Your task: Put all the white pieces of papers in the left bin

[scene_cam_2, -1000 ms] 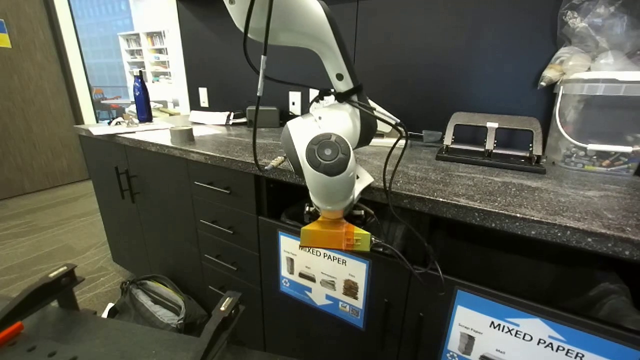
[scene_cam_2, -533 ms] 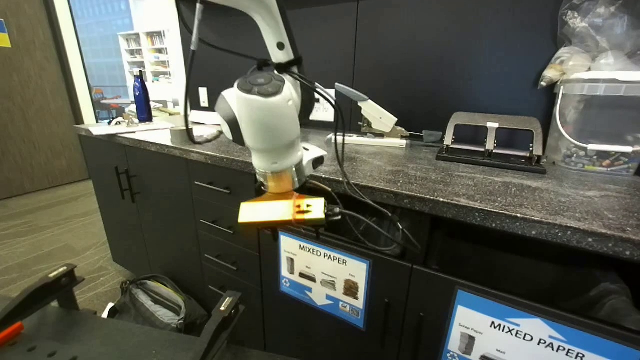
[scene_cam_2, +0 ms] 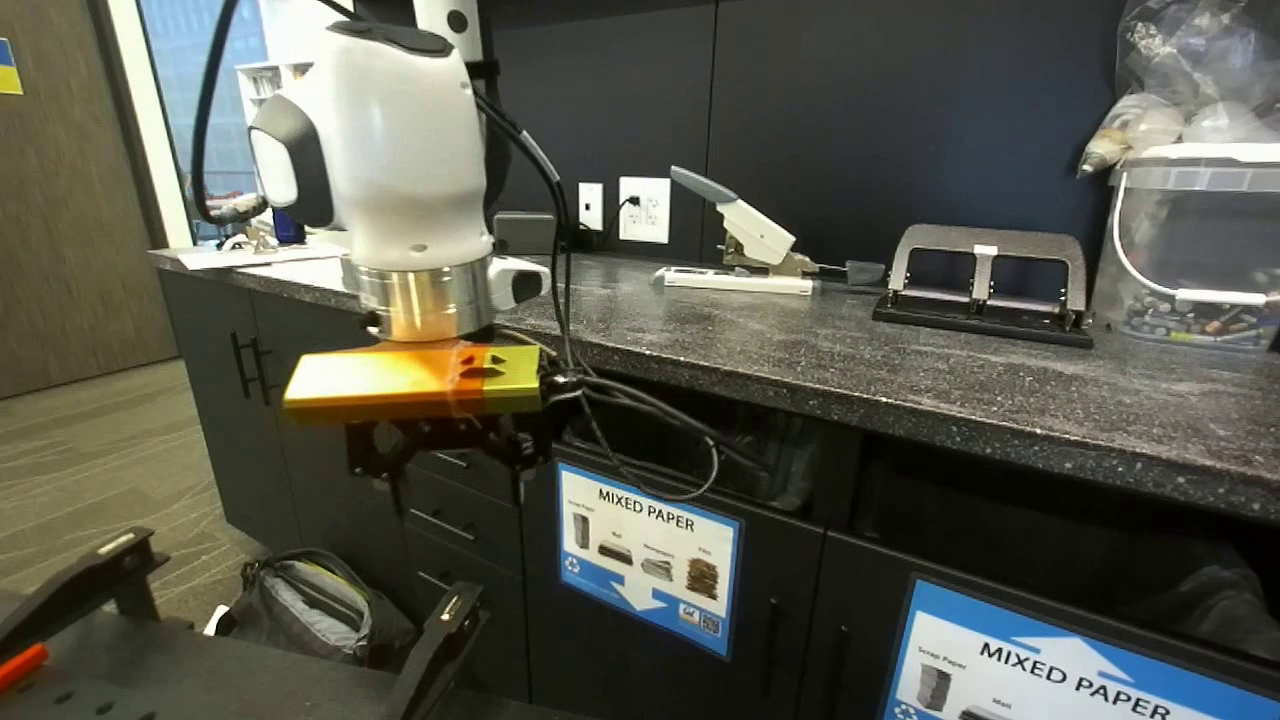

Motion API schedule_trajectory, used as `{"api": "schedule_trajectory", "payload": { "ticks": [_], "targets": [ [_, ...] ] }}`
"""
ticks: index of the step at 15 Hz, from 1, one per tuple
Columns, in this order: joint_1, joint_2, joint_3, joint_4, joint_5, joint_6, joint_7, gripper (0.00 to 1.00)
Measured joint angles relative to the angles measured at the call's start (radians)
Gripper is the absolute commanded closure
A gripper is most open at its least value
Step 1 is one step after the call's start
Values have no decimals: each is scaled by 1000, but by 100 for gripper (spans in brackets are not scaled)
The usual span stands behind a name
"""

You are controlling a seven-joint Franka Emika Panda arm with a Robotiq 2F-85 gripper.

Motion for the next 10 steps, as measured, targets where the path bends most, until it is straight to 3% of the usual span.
{"api": "schedule_trajectory", "payload": {
  "ticks": [6,8,10],
  "targets": [
    [-435,43,456,-61,191,161,-254,0],
    [-531,41,536,-53,237,192,-315,0],
    [-550,41,545,-52,238,194,-317,0]
  ]
}}
